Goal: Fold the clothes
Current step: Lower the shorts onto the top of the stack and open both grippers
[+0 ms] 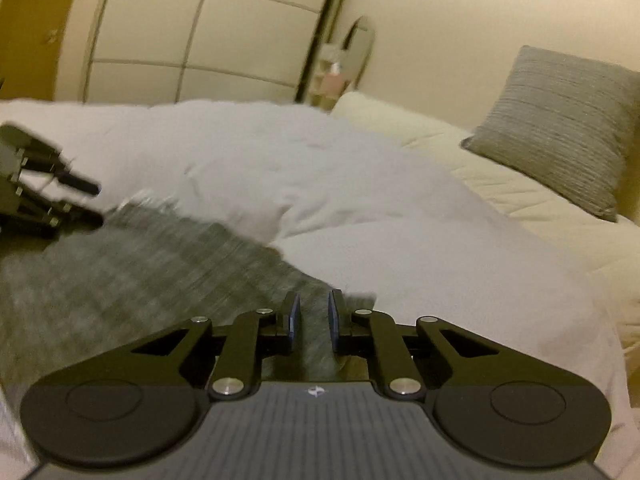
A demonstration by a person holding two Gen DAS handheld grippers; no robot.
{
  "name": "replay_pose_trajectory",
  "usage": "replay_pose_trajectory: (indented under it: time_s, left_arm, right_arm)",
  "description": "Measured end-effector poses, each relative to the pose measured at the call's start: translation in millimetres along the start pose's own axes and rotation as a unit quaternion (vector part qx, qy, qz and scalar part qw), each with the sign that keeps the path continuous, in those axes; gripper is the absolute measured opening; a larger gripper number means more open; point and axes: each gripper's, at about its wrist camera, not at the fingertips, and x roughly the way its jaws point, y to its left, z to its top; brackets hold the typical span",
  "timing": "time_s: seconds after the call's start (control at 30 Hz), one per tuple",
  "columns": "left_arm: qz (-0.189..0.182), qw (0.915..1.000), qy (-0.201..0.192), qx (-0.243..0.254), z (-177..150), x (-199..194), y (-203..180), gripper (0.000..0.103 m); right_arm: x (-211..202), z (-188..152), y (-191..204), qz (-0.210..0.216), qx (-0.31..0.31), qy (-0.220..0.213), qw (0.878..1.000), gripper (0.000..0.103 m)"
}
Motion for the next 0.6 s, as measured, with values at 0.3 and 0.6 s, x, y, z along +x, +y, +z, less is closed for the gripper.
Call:
replay_pose_trajectory:
  time_s: [0.3,0.6]
  left_arm:
    - [0.011,0.9994,-0.033,0.007,6,-53,4,0.033]
    - [-0.022,0.9994,-0.022,0.014,-29,-85,-31,0.031]
  right_arm:
    - [-27,3,-8,0.008,0.051,-0.004,0.999,0.015]
    - [-75,-23,43,0.116,0.063,0.003,0.991,0.017]
